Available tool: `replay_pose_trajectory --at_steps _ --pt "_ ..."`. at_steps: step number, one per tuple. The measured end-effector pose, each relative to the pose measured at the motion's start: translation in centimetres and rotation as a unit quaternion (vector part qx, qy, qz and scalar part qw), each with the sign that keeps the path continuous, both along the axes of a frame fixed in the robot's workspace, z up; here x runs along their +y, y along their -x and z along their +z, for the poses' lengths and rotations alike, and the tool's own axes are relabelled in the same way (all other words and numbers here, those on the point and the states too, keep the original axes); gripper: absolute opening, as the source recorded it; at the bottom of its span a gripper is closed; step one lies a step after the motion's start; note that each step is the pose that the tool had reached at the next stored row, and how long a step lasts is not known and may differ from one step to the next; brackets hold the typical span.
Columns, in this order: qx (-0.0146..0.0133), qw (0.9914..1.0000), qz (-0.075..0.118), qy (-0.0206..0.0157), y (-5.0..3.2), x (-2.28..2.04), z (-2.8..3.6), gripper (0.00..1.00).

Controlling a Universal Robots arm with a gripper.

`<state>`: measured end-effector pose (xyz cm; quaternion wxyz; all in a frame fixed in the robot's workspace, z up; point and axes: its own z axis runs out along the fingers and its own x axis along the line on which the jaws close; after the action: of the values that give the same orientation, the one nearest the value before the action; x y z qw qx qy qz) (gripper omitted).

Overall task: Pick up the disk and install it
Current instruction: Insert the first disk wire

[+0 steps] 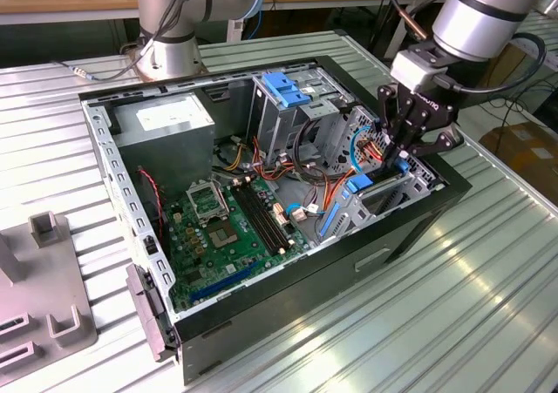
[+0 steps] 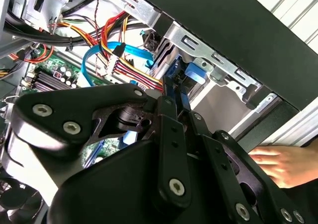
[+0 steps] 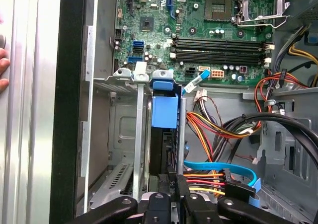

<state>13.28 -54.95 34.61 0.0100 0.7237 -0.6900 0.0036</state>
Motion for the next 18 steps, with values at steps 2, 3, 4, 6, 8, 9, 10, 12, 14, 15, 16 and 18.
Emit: replay_pose_trajectory --at_steps 2,3,4,6,8,9,10,12,14,15,16,18 --pt "0.0000 1.00000 0.000 0.0000 -0.02 -0.05 -0.01 0.17" --pt "0.0000 1.00000 0.000 0.0000 -0.02 -0.05 -0.02 0.17" --pt "0.0000 1.00000 0.000 0.0000 -0.02 -0.05 -0.04 0.17" --pt "0.0000 1.00000 -0.001 0.0000 -0.02 -0.05 -0.08 0.17" --pt "0.0000 0.99999 -0.005 0.0000 -0.03 -0.05 -0.15 0.17" --pt "0.0000 0.99998 -0.007 0.0000 -0.02 -0.05 -0.18 0.17" --pt "0.0000 0.99996 -0.009 0.0000 -0.02 -0.05 -0.24 0.17" --pt "0.0000 0.99996 -0.009 0.0000 -0.02 -0.05 -0.31 0.17" --pt "0.0000 0.99996 -0.009 -0.0001 -0.02 -0.05 -0.59 0.17" --pt "0.0000 0.99996 -0.009 0.0002 -0.02 -0.05 -0.66 0.17" --pt "0.0000 0.99996 -0.009 0.0004 -0.02 -0.05 -0.71 0.17" --pt "0.0000 0.99996 -0.009 0.0002 -0.02 -0.06 -0.73 0.17"
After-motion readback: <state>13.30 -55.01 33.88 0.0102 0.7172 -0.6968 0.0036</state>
